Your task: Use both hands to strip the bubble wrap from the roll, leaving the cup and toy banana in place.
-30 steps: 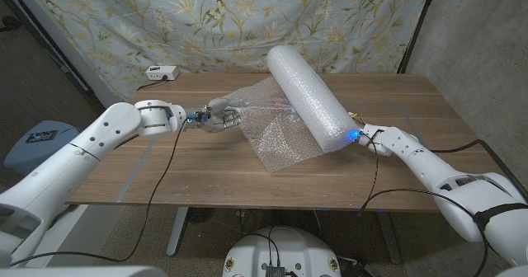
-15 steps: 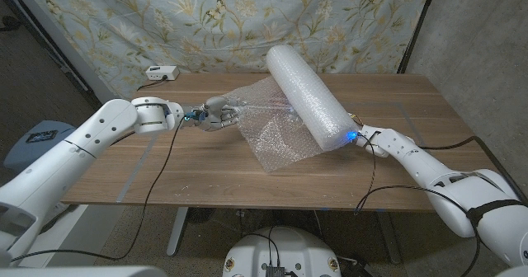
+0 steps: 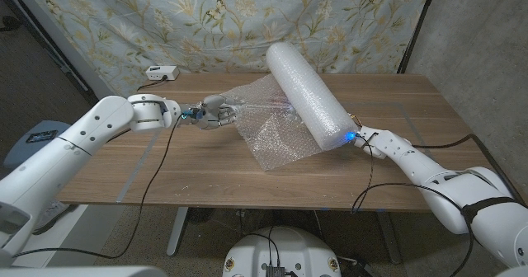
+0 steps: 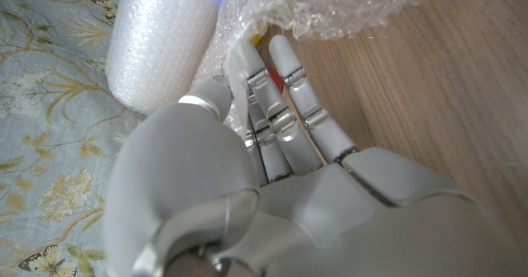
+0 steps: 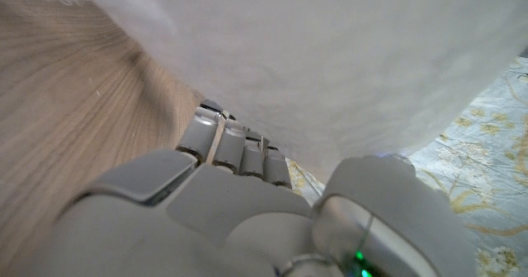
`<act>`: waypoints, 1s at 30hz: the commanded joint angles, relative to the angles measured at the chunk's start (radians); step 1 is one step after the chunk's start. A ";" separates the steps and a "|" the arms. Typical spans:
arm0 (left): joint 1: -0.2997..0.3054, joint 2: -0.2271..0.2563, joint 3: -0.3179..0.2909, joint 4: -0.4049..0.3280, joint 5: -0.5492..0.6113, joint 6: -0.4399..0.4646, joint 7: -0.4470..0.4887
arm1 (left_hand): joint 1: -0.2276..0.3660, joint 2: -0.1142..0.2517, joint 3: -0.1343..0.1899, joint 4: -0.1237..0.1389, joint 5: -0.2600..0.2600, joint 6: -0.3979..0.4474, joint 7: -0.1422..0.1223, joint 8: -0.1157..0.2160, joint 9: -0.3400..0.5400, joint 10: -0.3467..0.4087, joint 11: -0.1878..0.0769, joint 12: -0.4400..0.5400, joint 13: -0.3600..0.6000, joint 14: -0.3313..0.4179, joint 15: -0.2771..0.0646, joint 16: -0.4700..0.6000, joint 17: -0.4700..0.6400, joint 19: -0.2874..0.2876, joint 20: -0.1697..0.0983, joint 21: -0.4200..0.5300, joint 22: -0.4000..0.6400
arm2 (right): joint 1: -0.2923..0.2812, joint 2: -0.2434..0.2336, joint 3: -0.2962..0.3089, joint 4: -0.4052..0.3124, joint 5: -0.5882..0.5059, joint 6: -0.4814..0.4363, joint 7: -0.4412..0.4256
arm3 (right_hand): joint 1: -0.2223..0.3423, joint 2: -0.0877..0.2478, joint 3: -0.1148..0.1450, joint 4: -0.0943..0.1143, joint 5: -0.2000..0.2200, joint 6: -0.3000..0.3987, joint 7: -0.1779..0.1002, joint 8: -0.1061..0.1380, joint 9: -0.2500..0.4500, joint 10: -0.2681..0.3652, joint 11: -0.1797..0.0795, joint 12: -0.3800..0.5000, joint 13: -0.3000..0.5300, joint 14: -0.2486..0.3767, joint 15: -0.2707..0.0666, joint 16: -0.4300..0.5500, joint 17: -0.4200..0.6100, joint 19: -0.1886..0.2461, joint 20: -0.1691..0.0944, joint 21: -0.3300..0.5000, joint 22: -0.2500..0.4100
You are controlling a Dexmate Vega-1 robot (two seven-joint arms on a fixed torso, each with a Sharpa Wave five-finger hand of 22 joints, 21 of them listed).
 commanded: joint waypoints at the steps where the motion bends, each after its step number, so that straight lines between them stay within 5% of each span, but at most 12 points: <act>1: -0.007 0.018 -0.005 -0.007 -0.004 0.009 0.005 | 0.004 -0.010 0.004 0.001 0.007 0.009 0.002 0.001 0.004 0.034 -0.026 -0.001 0.003 0.010 0.003 -0.005 0.002 -0.004 -0.002 0.006 -0.001 | 0.011 0.020 0.009 0.042 -0.013 0.036 0.033 | -0.010 -0.002 -0.002 -0.004 0.005 -0.001 0.008 0.001 0.000 -0.008 0.000 -0.003 0.005 -0.010 0.000 0.002 0.000 -0.005 0.003 -0.004 0.003; 17: -0.008 0.035 -0.012 -0.017 -0.014 0.015 0.014 | 0.003 -0.010 0.005 0.002 0.007 0.007 0.003 -0.002 0.007 0.035 -0.025 -0.006 0.002 0.008 0.003 -0.008 0.004 -0.008 -0.003 0.015 -0.002 | 0.067 0.056 0.014 0.168 -0.050 0.078 0.094 | -0.016 -0.003 -0.001 -0.006 0.009 -0.005 0.002 0.002 -0.006 -0.015 -0.002 -0.014 0.007 -0.029 0.007 0.003 -0.003 -0.014 0.009 -0.012 0.003; 30: -0.012 0.040 -0.009 -0.020 -0.016 0.019 0.014 | 0.003 -0.010 0.006 0.002 0.007 0.009 0.003 -0.003 0.007 0.037 -0.025 -0.008 0.006 0.008 0.004 -0.008 0.006 -0.013 -0.002 0.020 -0.003 | 0.052 0.048 0.031 0.143 -0.058 0.065 0.084 | -0.020 -0.003 0.000 -0.008 0.012 -0.007 -0.002 0.002 -0.010 -0.018 0.000 -0.019 0.009 -0.032 0.007 0.006 -0.006 -0.013 0.010 -0.015 0.003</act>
